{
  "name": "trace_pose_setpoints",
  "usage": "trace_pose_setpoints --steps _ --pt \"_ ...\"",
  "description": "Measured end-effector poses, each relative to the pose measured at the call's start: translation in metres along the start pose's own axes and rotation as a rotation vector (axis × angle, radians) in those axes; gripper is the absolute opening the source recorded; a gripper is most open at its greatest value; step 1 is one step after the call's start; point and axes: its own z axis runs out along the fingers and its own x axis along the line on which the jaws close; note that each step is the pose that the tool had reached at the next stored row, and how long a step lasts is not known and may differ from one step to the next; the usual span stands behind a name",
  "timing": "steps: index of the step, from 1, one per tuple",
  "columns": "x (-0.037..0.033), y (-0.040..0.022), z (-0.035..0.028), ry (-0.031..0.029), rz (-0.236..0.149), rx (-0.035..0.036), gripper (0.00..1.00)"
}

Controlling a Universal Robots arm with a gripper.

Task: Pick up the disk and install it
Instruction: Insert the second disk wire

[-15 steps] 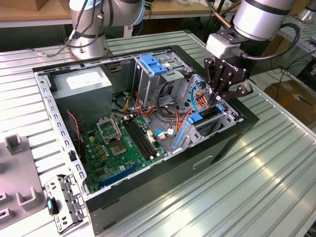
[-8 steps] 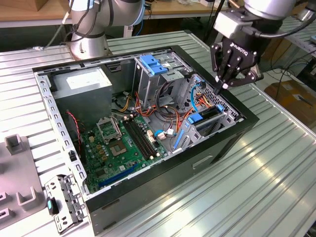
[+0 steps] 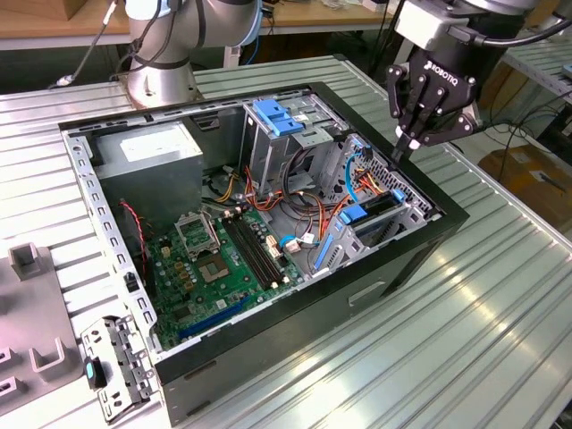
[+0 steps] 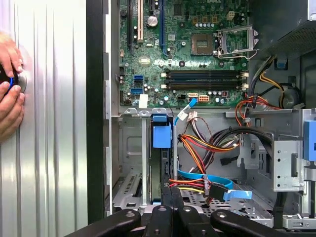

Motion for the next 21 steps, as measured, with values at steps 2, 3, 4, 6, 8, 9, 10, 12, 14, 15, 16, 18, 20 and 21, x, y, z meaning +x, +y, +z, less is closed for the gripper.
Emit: trace_pose_setpoints --steps 2,3,4,6,8,9,10,12,14,15,16,18,20,21 --pt "0.0 0.0 -0.0001 0.0 0.0 0.0 0.11" --pt "0.0 0.0 -0.0001 0.0015 0.0 -0.0001 0.11" --pt "-0.0001 0.0 -0.0003 0.0057 0.0 -0.0001 0.11" --pt "-0.0015 -0.0001 -0.0001 0.0186 0.0 0.0001 0.11" --pt "-0.006 0.0001 -0.0002 0.0391 0.0 0.0003 0.11" --pt "-0.0116 0.0001 -0.0005 0.0553 0.0 0.0004 0.11" --pt "-0.0136 0.0001 -0.0005 0.0602 0.0 0.0005 0.11" --pt "-0.0196 -0.0001 -0.0005 0.0768 -0.001 0.0007 0.11" --pt "-0.0264 -0.0001 0.0002 0.0922 -0.001 0.0007 0.11" --pt "-0.0306 -0.0002 0.0011 0.0935 -0.001 0.0008 0.11" --pt "-0.0328 -0.0002 0.0017 0.0948 -0.001 0.0008 0.11" --pt "-0.0399 -0.0001 0.0041 0.104 -0.001 0.0008 0.11" --pt "-0.0463 0.0 0.0059 0.1238 -0.001 0.001 0.11" --pt "-0.0482 0.0 0.0066 0.13 -0.001 0.001 0.11"
